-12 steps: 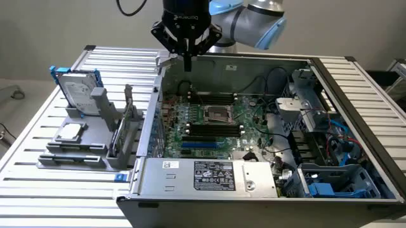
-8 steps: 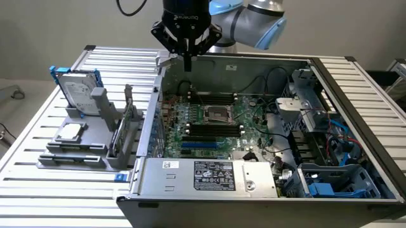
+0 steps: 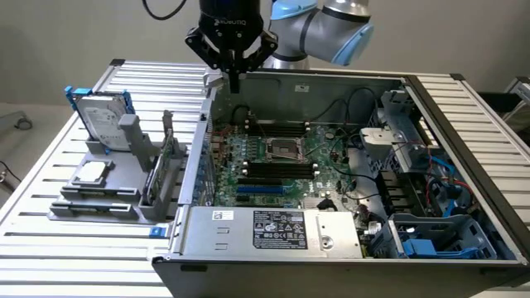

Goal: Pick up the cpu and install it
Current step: 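Reach for the cpu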

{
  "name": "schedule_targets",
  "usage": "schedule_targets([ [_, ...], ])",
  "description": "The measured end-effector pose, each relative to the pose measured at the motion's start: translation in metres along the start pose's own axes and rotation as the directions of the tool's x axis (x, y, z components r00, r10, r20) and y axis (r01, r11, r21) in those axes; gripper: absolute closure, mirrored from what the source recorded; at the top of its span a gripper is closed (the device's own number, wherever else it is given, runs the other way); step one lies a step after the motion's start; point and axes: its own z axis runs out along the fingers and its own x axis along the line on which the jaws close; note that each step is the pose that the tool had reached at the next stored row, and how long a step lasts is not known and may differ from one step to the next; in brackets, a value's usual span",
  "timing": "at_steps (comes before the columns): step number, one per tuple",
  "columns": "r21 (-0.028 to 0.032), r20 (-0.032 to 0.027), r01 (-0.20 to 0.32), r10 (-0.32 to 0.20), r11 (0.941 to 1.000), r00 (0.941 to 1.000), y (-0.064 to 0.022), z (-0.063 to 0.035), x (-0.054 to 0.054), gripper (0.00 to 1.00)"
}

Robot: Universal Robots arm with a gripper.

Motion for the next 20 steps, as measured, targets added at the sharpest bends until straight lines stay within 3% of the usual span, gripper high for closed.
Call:
schedule_targets([
  [6, 0.0001, -0.0007, 0.000, 0.000, 1.0000, 1.0000, -0.0013, -0.0003, 0.027, 0.89],
  [16, 0.0011, -0.0153, -0.001, 0.001, 1.0000, 0.9999, 0.0005, 0.0034, 0.073, 0.89],
  [20, 0.0012, -0.0166, -0.001, 0.001, 1.0000, 0.9999, 0.0017, 0.0068, 0.091, 0.89],
])
